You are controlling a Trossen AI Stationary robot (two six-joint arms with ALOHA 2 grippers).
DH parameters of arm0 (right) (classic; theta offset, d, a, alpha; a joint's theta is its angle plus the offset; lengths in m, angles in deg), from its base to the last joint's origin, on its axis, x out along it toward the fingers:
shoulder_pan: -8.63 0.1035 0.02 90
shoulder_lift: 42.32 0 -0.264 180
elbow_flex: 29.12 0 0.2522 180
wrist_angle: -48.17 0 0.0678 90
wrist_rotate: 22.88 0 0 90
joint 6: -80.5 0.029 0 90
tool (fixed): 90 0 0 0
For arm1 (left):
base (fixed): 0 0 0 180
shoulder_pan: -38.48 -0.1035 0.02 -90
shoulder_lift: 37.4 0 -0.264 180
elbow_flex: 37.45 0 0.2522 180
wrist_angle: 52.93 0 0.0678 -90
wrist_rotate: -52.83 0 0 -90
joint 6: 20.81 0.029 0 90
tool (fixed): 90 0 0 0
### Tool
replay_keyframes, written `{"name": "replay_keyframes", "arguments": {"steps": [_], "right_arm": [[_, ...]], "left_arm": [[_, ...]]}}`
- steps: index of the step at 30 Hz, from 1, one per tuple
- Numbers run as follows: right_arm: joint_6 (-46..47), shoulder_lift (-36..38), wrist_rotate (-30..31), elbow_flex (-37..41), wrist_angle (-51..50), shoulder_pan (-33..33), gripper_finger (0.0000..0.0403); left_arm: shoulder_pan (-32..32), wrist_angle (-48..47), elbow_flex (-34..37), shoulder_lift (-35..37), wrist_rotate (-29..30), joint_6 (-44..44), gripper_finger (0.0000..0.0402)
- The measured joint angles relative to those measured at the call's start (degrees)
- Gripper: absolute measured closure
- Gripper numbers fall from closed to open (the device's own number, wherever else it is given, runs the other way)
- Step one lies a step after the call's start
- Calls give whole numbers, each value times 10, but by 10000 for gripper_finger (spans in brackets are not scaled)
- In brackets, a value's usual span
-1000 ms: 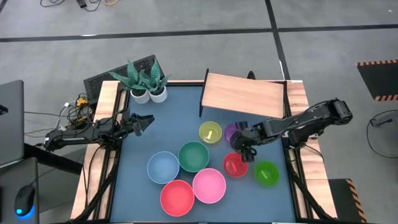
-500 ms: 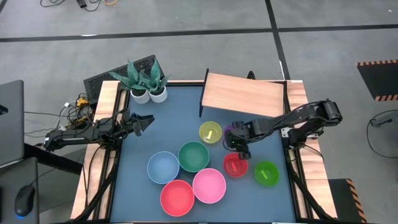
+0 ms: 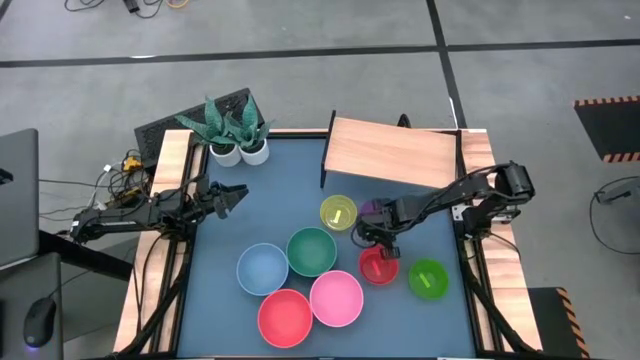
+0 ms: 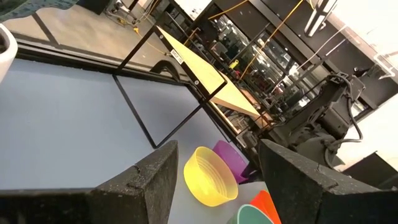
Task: Place and stack bowls onto a shelf
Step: Put the small violet bowl on the shelf
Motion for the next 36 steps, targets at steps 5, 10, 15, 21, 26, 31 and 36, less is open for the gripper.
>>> {"name": "replay_keyframes", "arguments": {"steps": [5,10,15,21,26,31,36], "right_arm": [[28,35,0,0,-1,0,380],[64,108,-35,0,-26,0,380],[111,207,-167,-10,-46,0,380],[158,309,-198,-71,-60,1,380],[154,356,-30,-145,-132,-18,380],[161,356,120,-208,-276,-80,380],[188,340,162,-220,-375,-182,380]], "left_arm": [[0,0,0,0,0,0,193],[0,0,0,0,1,-1,193],[0,0,0,0,2,-1,193],[0,0,0,0,2,-1,193],[0,0,0,0,5,-2,193],[0,0,0,0,7,-4,193],[0,0,0,0,9,-4,193]]}}
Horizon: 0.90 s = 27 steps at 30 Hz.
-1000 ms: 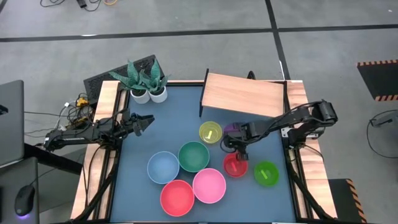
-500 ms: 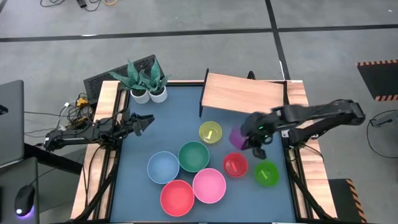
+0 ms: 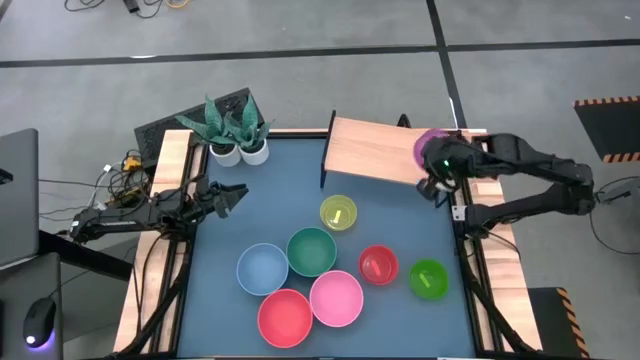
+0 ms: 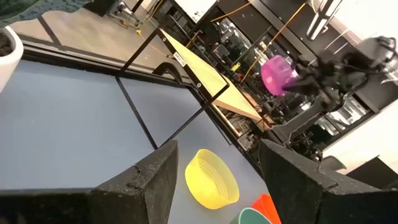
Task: Place and stack bowls onto a shelf
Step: Put the small violet bowl on the shelf
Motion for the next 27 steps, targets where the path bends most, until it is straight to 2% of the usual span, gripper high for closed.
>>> {"name": "replay_keyframes", "arguments": {"steps": [4,10,19,27], "right_arm": [[7,-22,1,0,-28,-72,380],[-16,-69,-25,0,-2,-133,380],[-42,-154,-46,0,-14,-187,380],[-42,-195,-46,0,-21,-214,380]], "left_arm": [[0,0,0,0,0,0,193],[0,0,0,0,1,-1,193],[0,0,0,0,0,-2,193],[0,0,0,0,-3,-9,193]]}}
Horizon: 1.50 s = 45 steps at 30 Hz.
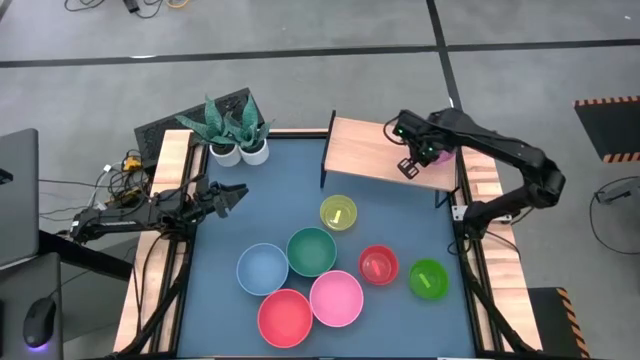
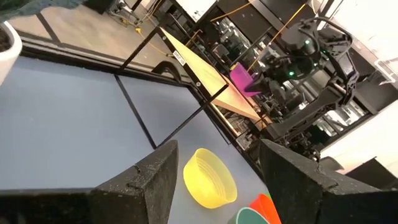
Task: Place and stack bowls onto a shelf
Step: Put the small violet bowl on the shelf, then stack the small light green bowl on top of the small violet bowl on the shelf
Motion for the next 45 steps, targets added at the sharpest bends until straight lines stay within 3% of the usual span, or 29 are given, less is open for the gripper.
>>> {"name": "replay_keyframes", "arguments": {"steps": [12,29,40,45], "right_arm": [[-4,-2,-5,0,-2,-40,374],[-29,-2,-44,0,0,-39,356],[-38,1,-47,-5,6,-39,254],[-32,26,-48,-72,4,-21,238]], "left_arm": [[0,0,0,0,-1,-1,193],[0,0,0,0,-1,-1,193],[0,0,0,0,-1,0,193],[0,0,0,0,-1,-1,193]]}}
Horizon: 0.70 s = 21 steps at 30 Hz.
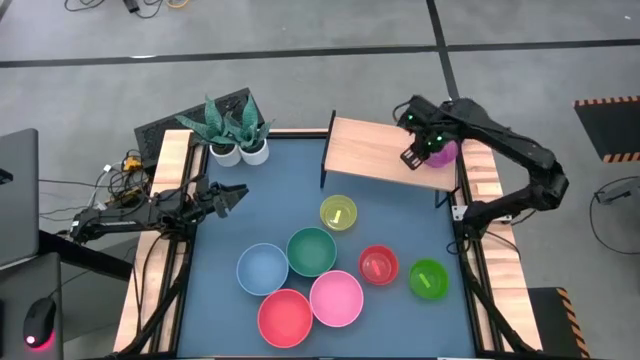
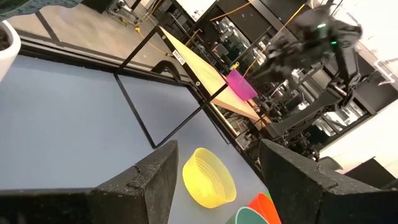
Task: Place and stack bowls onto a shelf
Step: Stack the small light green bowl on top of the small violet bowl on the shelf
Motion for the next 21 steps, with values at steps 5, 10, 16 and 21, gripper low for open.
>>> {"name": "replay_keyframes", "arguments": {"steps": [5,10,16,21], "right_arm": [[81,50,-102,-62,-15,64,240],[241,106,-145,-28,-43,214,240],[509,141,-143,92,-22,467,240],[690,125,-121,169,67,636,240]], "left_arm": [[0,0,0,0,-1,-3,193],[0,0,0,0,-5,-3,193],[0,0,0,0,-5,-4,193],[0,0,0,0,-5,-4,193]]}}
